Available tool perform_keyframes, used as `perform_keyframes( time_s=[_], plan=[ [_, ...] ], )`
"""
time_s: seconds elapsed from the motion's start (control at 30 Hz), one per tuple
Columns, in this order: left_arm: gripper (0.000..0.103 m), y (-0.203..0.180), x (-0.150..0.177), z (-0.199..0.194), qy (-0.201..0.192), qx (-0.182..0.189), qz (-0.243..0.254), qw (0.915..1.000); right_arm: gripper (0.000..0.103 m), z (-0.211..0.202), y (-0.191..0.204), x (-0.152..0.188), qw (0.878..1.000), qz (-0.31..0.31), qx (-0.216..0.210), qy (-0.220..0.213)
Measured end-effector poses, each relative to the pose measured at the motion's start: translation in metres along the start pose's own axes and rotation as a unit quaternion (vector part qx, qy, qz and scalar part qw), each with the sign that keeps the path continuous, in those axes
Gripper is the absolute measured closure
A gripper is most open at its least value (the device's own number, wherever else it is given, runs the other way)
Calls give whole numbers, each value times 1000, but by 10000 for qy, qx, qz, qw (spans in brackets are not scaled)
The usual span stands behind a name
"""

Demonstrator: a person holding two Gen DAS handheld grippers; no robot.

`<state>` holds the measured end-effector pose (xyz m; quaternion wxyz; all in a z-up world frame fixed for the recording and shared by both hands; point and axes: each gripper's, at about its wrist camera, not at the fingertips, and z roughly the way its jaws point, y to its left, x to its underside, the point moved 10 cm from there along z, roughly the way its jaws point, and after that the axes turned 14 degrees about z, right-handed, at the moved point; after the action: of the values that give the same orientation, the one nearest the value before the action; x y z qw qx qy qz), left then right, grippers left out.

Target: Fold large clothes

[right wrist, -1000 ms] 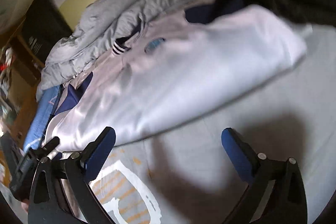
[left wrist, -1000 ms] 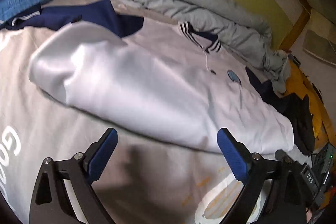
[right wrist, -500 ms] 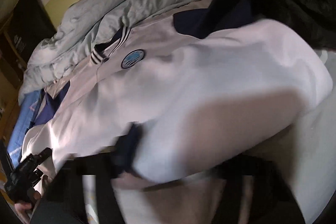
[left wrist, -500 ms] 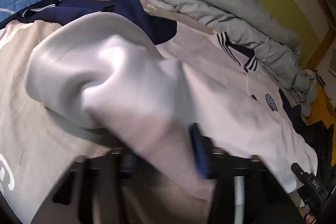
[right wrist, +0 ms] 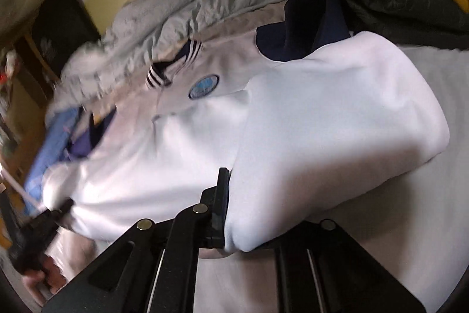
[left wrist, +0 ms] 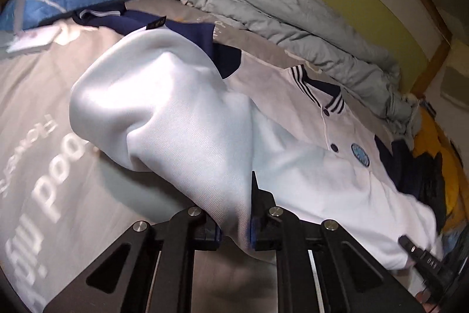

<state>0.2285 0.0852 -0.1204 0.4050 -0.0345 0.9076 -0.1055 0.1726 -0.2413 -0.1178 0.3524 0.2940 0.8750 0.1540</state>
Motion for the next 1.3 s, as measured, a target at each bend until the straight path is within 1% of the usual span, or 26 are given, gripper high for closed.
perform_keyframes(
  time_s=[0.1,0.17,0.2,0.23,0.27,0.3,0.33,0.37,0.4,0.43,0.47,0.53,0.6,0.67,0.73,0.77,0.8,0.87,0.93,0.97,1.03,1.07,1.1,1.13,1.2,1.3],
  plan=[
    [88,-8,14,-18,-70,22,339,9994,94,-15,-7,11,9997,-156,162,-50],
    [87,-10,24,-22,30,95,427,9990,88,-21,-13,16,9996,-181,222,-10],
    [82,-6,29,-24,62,67,391,9992,85,-23,-16,19,9992,-256,312,1],
    [77,-4,31,-25,74,46,362,9993,80,-25,-20,21,9983,-359,468,-28],
    [75,0,35,-29,70,35,333,9994,79,-29,-23,24,9974,-476,538,-62],
    [67,2,38,-33,62,61,354,9993,77,-33,-24,27,9974,-519,493,-64],
    [53,5,40,-39,36,-75,457,9989,75,-38,-25,29,9975,-538,454,-64],
    [46,10,39,-45,-54,-319,556,9979,73,-41,-26,31,9974,-563,448,-70],
    [36,15,36,-56,-235,-613,711,9953,71,-45,-27,33,9971,-609,444,-68],
    [31,16,32,-65,-391,-749,849,9928,67,-48,-28,35,9969,-649,438,-61],
    [28,16,30,-72,-484,-775,924,9915,59,-51,-30,35,9967,-656,463,-80],
    [21,11,24,-90,-724,-644,1036,9899,51,-64,-35,33,9949,-700,653,-321],
    [19,3,19,-101,-890,-536,1113,9883,51,-76,-35,30,9937,-744,696,-460],
    [18,-14,10,-109,-958,-385,1482,9835,51,-87,-31,25,9948,-645,580,-530],
    [18,-25,-1,-118,-1030,-485,1907,9750,51,-98,-19,19,9947,-725,444,-580],
    [18,-29,-11,-124,-1168,-574,1988,9714,49,-103,-12,16,9929,-890,436,-654],
    [18,-32,-19,-133,-1369,-583,2028,9678,47,-109,-3,11,9899,-1090,477,-774],
    [18,-40,-38,-147,-1609,-587,2152,9614,30,-122,14,2,9820,-1453,530,-1088],
    [18,-47,-50,-154,-1751,-570,2209,9578,19,-131,29,-9,9766,-1580,515,-1364],
    [17,-49,-54,-155,-1794,-547,2214,9570,16,-132,34,-12,9762,-1586,482,-1398],
    [11,-55,-63,-158,-1910,-490,2240,9544,16,-133,45,-20,9779,-1527,335,-1387],
    [9,-58,-66,-160,-1978,-457,2252,9529,12,-135,51,-23,9785,-1484,216,-1414],
    [2,-61,-69,-161,-2062,-418,2264,9510,8,-138,56,-27,9786,-1427,88,-1479],
    [0,-63,-70,-161,-2133,-382,2277,9493,1,-140,60,-31,9780,-1362,-17,-1580],
    [0,-67,-70,-159,-2286,-320,2317,9450,1,-144,67,-37,9745,-1304,-199,-1813],
    [0,-66,-63,-142,-2208,-258,2365,9459,1,-146,70,-38,9656,-1406,-297,-2168]
  ],
)
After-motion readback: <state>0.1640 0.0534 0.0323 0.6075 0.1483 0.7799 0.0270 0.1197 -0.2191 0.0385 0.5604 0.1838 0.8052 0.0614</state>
